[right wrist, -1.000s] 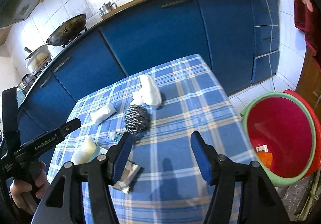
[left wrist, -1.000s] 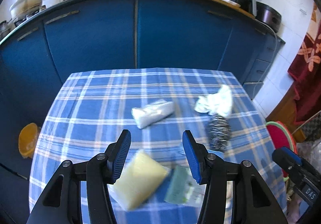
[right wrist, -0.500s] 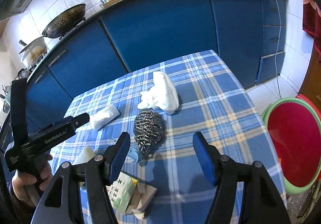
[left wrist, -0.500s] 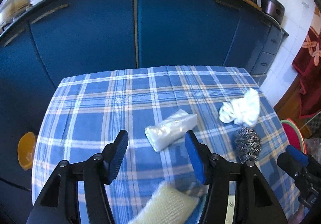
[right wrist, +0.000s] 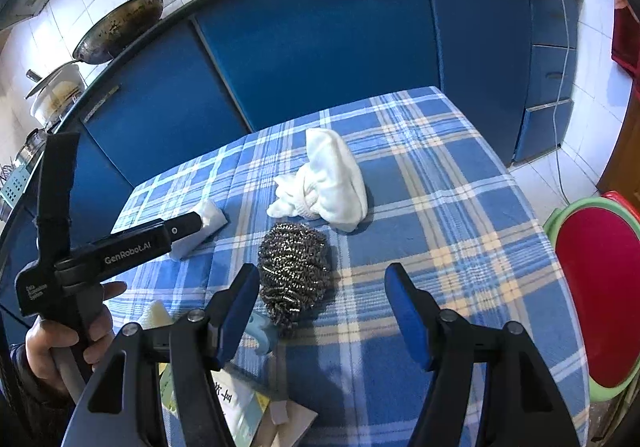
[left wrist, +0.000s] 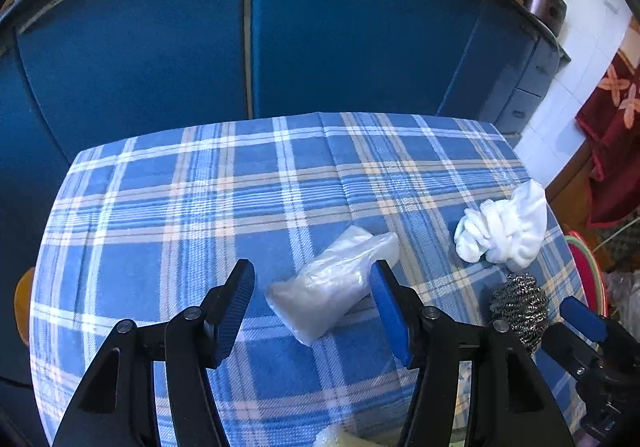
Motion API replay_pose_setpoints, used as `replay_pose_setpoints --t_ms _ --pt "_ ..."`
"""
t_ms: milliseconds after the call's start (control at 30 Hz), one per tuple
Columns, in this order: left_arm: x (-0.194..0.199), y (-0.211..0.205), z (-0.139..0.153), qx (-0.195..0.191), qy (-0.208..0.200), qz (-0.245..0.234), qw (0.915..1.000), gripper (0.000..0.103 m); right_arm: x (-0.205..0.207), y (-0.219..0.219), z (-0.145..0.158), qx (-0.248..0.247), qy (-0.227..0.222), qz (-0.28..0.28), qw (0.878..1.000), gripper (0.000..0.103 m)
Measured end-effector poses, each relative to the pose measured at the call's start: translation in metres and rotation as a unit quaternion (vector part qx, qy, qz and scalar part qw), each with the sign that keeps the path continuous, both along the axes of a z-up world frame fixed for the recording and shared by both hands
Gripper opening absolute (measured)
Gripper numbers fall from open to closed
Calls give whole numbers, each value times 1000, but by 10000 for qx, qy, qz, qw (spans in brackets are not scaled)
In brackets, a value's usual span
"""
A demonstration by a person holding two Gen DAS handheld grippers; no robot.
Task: Collect trash
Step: 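Grasp the clear plastic bag with left tool while right tool grasps the steel wool scrubber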
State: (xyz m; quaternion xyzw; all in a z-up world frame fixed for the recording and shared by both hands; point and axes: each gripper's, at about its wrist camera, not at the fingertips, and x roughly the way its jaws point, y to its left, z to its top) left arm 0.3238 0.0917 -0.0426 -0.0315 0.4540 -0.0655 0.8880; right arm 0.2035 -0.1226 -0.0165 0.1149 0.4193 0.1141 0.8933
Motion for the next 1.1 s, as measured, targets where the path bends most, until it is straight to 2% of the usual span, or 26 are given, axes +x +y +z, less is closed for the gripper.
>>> replay_pose_setpoints --t_ms 233,400,700,900,967,1100 --pt "0 -9 -11 -69 104 -167 9998 61 5 4 -5 6 23 27 10000 68" --pt "-4 -14 -10 -30 15 -297 9996 44 8 3 -8 102 6 68 9999 68" --pt "-12 -27 -6 103 -198 -441 9988 36 11 3 -14 262 8 126 9996 68" --pt "-29 -22 3 -13 -303 -292 9991 34 11 8 -18 346 15 309 9989 55" --pt "-37 -18 7 -78 -350 -219 9991 34 9 10 -18 382 18 411 9984 43" --pt "-52 -16 17 -124 -499 -138 9986 34 4 14 -14 253 -94 463 9986 34"
